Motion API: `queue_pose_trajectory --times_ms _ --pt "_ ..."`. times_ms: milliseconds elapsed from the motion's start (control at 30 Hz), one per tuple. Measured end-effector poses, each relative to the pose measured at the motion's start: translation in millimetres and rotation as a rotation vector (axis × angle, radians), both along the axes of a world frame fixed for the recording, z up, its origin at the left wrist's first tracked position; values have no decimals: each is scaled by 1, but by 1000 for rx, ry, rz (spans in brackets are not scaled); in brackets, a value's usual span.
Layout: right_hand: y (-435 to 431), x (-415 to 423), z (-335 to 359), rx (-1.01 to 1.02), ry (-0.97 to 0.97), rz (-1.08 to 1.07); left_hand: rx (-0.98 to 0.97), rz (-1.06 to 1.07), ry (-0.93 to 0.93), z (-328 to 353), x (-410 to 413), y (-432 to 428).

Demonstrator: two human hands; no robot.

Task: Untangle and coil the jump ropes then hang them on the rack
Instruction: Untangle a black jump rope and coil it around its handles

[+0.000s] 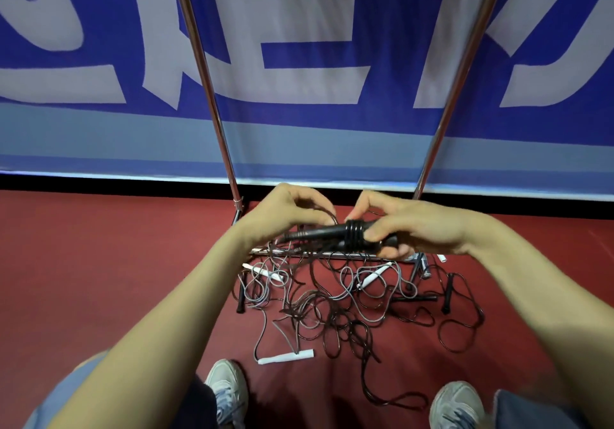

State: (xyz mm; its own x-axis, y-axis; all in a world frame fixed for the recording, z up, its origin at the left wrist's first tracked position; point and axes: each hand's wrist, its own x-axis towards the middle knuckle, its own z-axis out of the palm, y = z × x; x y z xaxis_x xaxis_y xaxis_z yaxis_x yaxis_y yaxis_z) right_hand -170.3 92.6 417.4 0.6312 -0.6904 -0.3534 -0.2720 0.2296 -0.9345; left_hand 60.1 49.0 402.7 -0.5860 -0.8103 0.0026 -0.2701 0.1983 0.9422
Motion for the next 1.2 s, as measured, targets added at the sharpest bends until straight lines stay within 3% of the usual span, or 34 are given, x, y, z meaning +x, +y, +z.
queue_pose_trajectory --times_ms 100,300,400,533,700,767,867,1033,1200 --pt "-2 5 -6 -86 285 32 -26 -9 -168 1 -13 2" --pt "-15 3 -24 -481 522 -266 -174 263 -136 -3 -38 11" --pt "-18 4 -28 -573 473 -414 -267 294 -93 -3 -47 16" --pt "-21 12 -26 -591 287 -570 -136 510 155 -6 -53 17" --pt "-18 22 -17 -509 -40 -604 348 499 522 -2 -59 19" --pt "-18 25 -17 -448 -152 -599 401 405 619 -1 -58 17" --pt "-21 26 -24 -394 -214 -606 364 380 602 -4 -57 16" --pt "-24 23 -33 -282 -143 -599 406 404 491 -14 -58 20" --pt "-22 23 -30 -297 -72 -515 467 454 503 -14 -57 18"
